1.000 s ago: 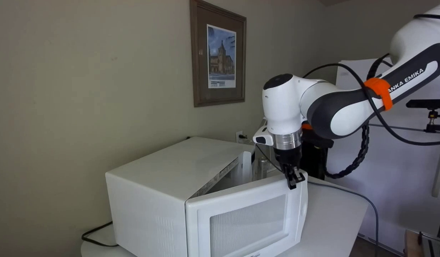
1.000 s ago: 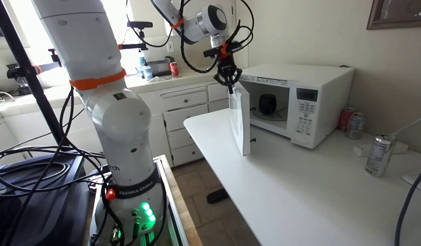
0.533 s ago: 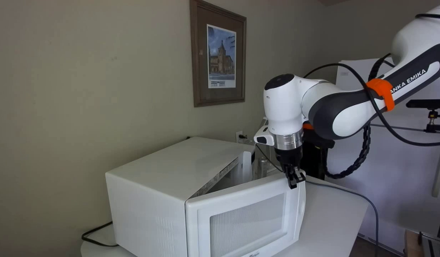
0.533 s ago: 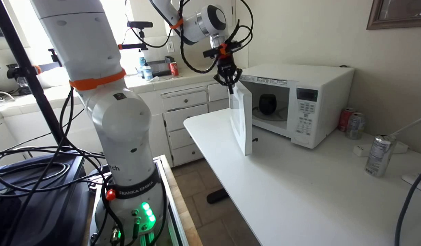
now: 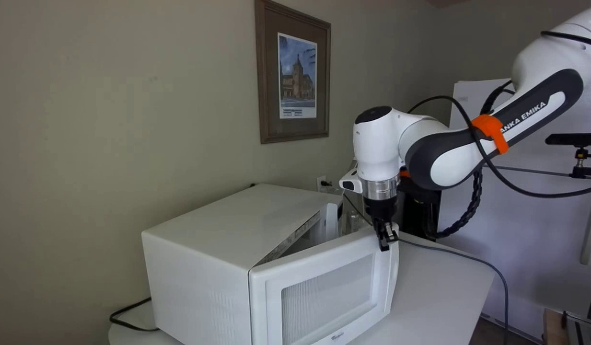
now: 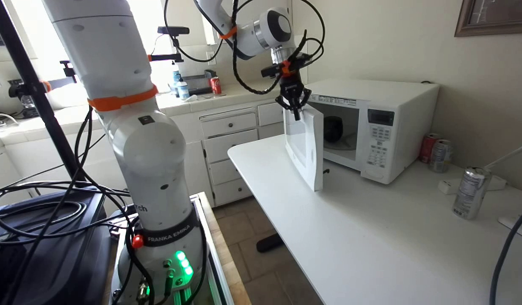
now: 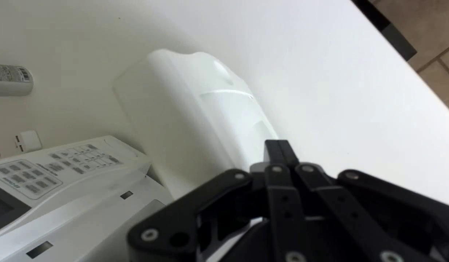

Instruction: Close the door to the microwave

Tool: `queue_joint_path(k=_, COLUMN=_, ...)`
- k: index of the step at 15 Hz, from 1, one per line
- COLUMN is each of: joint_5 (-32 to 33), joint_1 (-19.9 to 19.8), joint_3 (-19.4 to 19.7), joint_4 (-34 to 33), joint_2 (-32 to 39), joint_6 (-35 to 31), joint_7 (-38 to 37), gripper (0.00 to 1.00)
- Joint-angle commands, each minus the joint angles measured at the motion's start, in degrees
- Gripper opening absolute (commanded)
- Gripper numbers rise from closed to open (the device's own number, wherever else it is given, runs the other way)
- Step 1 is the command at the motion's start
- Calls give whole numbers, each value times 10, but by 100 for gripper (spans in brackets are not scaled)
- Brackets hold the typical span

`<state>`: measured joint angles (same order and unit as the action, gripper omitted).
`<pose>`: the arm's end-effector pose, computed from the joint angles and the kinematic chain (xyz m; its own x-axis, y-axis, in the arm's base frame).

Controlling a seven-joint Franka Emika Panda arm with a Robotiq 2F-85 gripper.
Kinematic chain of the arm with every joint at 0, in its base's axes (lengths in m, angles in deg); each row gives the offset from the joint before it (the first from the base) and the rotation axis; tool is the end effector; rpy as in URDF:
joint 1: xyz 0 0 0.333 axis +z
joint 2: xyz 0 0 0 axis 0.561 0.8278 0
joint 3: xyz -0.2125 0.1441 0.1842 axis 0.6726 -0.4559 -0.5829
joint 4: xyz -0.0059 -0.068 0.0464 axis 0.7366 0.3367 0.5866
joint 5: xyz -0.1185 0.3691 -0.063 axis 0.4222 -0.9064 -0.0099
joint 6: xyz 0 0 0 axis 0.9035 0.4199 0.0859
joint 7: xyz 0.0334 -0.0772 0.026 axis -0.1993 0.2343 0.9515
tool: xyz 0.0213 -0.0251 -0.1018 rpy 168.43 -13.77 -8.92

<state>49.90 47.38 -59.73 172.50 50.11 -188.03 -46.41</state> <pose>0.4564 0.2101 0.3996 0.7102 0.6776 -0.1913 0.7023 -0.6623 0.2611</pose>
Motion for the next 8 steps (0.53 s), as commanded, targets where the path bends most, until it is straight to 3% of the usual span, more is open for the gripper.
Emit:
queue_joint_path(k=1, joint_5=39, joint_1=-25, joint_3=21, joint_4=23, joint_2=25, joint_6=-103, joint_7=-55, gripper=0)
queue_joint_path(k=8, joint_5=252, joint_1=-58, joint_3=59, joint_4=44, joint_2=47, joint_6=-234, joint_7=-261, gripper=0)
